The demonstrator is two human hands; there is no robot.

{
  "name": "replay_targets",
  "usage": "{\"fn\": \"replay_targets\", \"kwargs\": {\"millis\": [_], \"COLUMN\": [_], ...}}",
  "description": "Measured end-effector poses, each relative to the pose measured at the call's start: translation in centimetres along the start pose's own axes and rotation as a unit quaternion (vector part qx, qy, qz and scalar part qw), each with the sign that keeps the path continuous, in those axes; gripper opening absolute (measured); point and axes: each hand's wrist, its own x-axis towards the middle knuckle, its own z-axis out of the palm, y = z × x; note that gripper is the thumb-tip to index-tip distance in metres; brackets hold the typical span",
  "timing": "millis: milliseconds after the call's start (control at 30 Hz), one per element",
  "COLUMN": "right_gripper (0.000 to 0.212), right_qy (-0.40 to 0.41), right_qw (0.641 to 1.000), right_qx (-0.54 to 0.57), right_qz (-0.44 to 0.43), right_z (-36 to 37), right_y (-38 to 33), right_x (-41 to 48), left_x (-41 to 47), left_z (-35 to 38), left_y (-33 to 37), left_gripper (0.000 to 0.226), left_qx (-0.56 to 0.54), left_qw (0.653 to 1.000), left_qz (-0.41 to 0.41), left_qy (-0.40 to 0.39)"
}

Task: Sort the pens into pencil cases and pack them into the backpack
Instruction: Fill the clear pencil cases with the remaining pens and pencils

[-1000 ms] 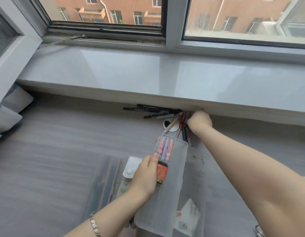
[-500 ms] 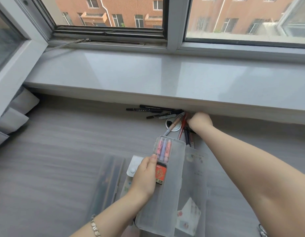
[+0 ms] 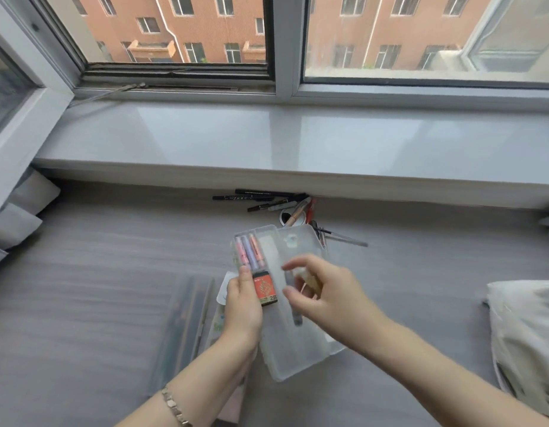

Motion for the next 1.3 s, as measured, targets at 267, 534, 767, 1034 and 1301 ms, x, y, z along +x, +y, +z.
{"fn": "replay_targets", "kwargs": {"millis": [267, 534, 767, 1034, 1301], "right_gripper": [0.045, 0.035, 0.026, 0.026, 0.033], "right_qy": [-0.055, 0.069, 0.106, 0.04, -0.01], "right_qw": [0.983, 0.996, 0.968, 0.959, 0.937], "right_qx": [-0.177, 0.002, -0.185, -0.211, -0.348], "right_qz": [-0.004, -0.051, -0.13, -0.184, 0.013], "right_z": [2.0, 4.3, 5.0, 1.3, -1.0], "right_y": [1.7, 1.5, 4.3, 3.4, 6.3], "right_x": [-3.2, -3.7, -3.2, 1.8, 16.8], "left_x": [-1.4, -1.8, -1.7, 1.0, 3.1], "left_z": [0.1, -0.1, 0.0, -0.1, -0.8], "left_y": [0.7, 0.5, 0.6, 0.8, 0.8], "left_gripper": [0.046, 0.041, 0.041, 0.045, 0.043], "left_qx": [-0.039, -0.047, -0.061, 0.023, 0.087], "left_qw": [0.999, 0.999, 0.998, 1.0, 0.996], "left_qz": [0.002, 0.005, -0.011, -0.012, -0.018], "left_qy": [0.004, 0.005, -0.008, -0.014, -0.026]}}
